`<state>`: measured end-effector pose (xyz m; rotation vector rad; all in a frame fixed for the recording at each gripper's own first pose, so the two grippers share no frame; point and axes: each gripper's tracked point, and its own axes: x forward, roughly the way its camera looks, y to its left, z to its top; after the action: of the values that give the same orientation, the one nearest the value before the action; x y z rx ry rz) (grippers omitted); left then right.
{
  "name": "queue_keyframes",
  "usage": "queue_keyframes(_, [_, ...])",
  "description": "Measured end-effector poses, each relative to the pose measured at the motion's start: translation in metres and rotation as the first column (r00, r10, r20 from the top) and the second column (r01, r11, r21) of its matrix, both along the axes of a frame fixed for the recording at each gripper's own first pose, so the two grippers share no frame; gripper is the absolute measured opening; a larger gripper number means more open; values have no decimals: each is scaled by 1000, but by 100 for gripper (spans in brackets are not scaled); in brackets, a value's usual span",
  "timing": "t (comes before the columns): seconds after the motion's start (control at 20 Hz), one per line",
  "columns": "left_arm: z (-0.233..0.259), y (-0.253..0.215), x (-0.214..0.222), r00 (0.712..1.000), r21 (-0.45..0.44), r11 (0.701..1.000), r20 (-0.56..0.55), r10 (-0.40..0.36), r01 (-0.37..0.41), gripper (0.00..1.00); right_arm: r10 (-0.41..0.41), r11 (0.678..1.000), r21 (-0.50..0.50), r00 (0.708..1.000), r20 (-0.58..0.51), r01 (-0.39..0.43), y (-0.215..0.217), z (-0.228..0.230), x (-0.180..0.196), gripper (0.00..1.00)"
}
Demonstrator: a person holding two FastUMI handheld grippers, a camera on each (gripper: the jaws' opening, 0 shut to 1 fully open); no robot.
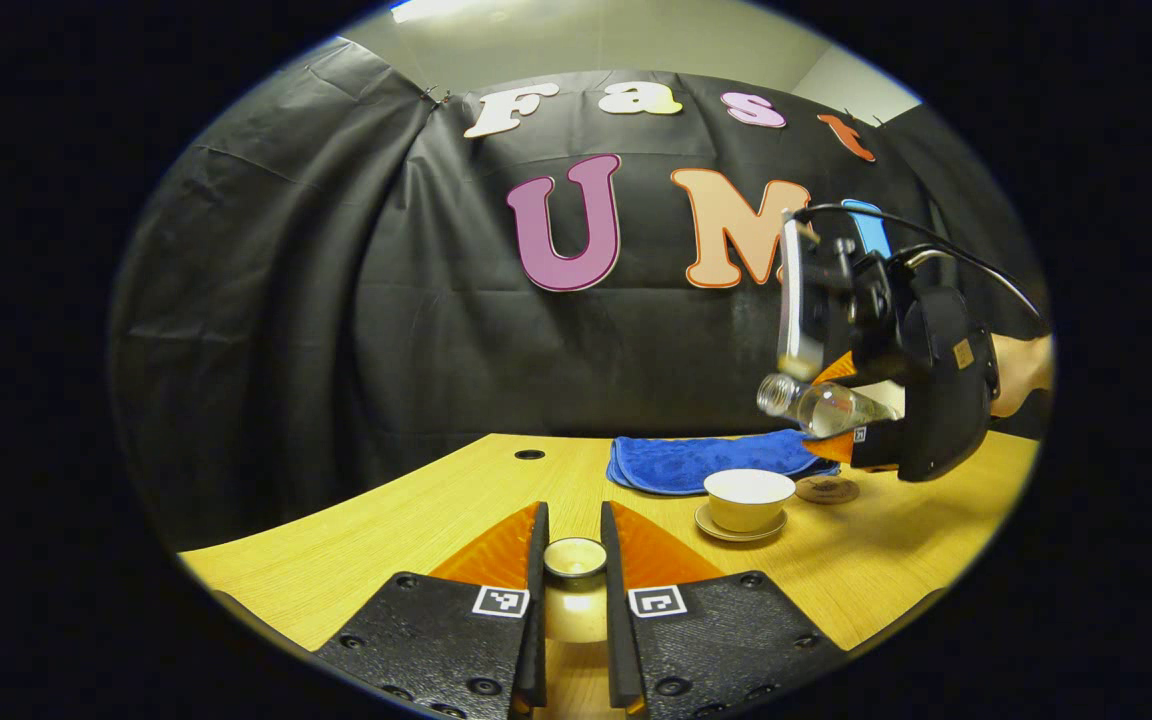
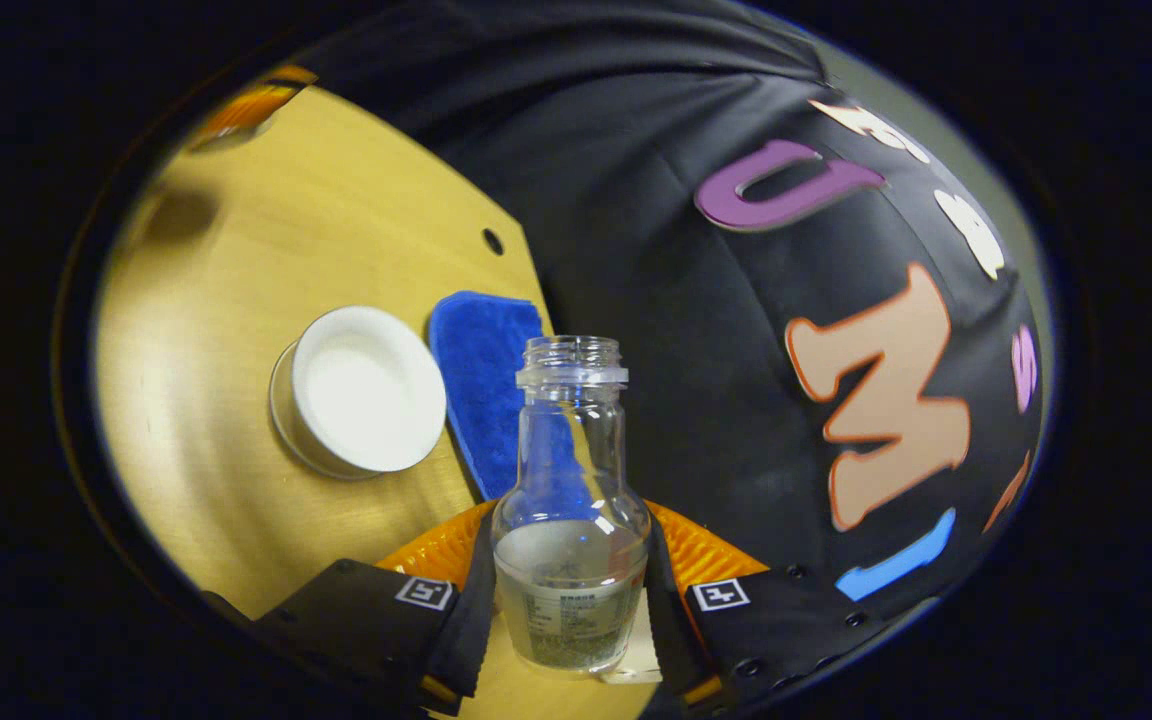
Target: Open the teacup lid with one hand, grasp the water bottle and pour water into the teacup with the other hand; after pouring, place the water bottle on the coaster and then close the teacup lid.
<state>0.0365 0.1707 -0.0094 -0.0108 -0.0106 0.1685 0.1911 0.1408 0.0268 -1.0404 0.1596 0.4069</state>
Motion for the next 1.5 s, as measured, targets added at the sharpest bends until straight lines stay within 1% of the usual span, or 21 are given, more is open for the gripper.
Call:
queue_keyframes(0.05, [1, 0, 0, 1000, 0, 1000, 0, 1, -1, 22, -32, 992, 125, 999, -19, 34, -10, 6, 6, 69])
queue_keyframes(0.1, [1, 0, 0, 1000, 0, 1000, 0, 2, -2, 22, -48, 966, 252, 998, -40, 56, -15, 13, 12, 71])
queue_keyframes(0.15, [0, 0, 1, 1000, 0, 1000, 0, 2, -2, 22, -63, 929, 362, 996, -59, 80, -18, 19, 17, 69])
queue_keyframes(0.2, [1, 0, 1, 1000, 0, 1000, 0, 2, -2, 22, -63, 864, 493, 994, -91, 100, -25, 23, 22, 70])
queue_keyframes(0.25, [0, 1, 1, 1000, 0, 1000, 0, 1, -1, 21, -65, 804, 582, 991, -116, 121, -33, 27, 26, 70])
queue_keyframes(0.3, [1, 0, 0, 1000, 0, 1000, 0, 0, 0, 22, -78, 732, 664, 987, -143, 154, -43, 29, 31, 71])
queue_keyframes(0.35, [0, -1, 1, 1000, -1, 1000, 0, -7, 7, 22, -76, 672, 719, 983, -170, 176, -47, 23, 31, 73])
queue_keyframes(0.4, [1, -3, 1, 1000, 1, 1000, 2, -15, 15, 22, -83, 624, 756, 978, -189, 199, -53, 20, 35, 70])
queue_keyframes(0.5, [1, -6, 2, 1000, 1, 1000, 2, -27, 27, 21, -104, 557, 802, 976, -191, 217, -64, 16, 44, 70])
queue_keyframes(0.65, [1, -6, 2, 1000, 1, 1000, 2, -28, 28, 21, -114, 460, 857, 973, -200, 231, -64, 7, 48, 72])
queue_keyframes(0.7, [1, -6, 2, 1000, 1, 1000, 2, -28, 28, 22, -117, 439, 865, 970, -211, 241, -64, 5, 51, 71])
queue_keyframes(0.75, [0, -6, 2, 1000, 1, 1000, 2, -28, 28, 22, -123, 429, 869, 969, -216, 248, -68, 1, 54, 72])
queue_keyframes(0.85, [1, -6, 2, 1000, 1, 1000, 2, -27, 27, 22, -140, 429, 866, 966, -216, 256, -72, -7, 58, 70])
queue_keyframes(0.95, [0, -6, 2, 1000, 1, 1000, 2, -28, 28, 22, -142, 405, 882, 970, -199, 240, -71, -4, 58, 72])
queue_keyframes(1.05, [1, -6, 2, 1000, 1, 1000, 2, -28, 28, 22, -139, 392, 889, 971, -196, 236, -73, -5, 59, 71])
queue_keyframes(1.15, [0, -6, 3, 1000, 1, 1000, 2, -28, 28, 22, -129, 415, 884, 976, -175, 213, -71, -5, 57, 71])
queue_keyframes(1.3, [1, -6, 2, 1000, 1, 1000, 3, -28, 28, 22, -122, 481, 864, 987, -103, 150, -65, -4, 50, 72])
queue_keyframes(1.35, [1, -5, 5, 1000, 1, 1000, 3, -27, 27, 22, -128, 501, 853, 987, -94, 147, -65, -3, 46, 72])
queue_keyframes(1.4, [1, -6, 1, 1000, 1, 1000, 1, -25, 25, 22, -139, 495, 854, 985, -101, 157, -63, -7, 47, 73])
queue_keyframes(1.45, [0, -5, 2, 1000, 1, 1000, 2, -25, 25, 21, -143, 479, 862, 983, -112, 168, -62, -8, 47, 71])
queue_keyframes(1.5, [0, -4, 2, 1000, 1, 1000, 2, -22, 22, 22, -143, 477, 862, 983, -113, 169, -62, -5, 46, 74])
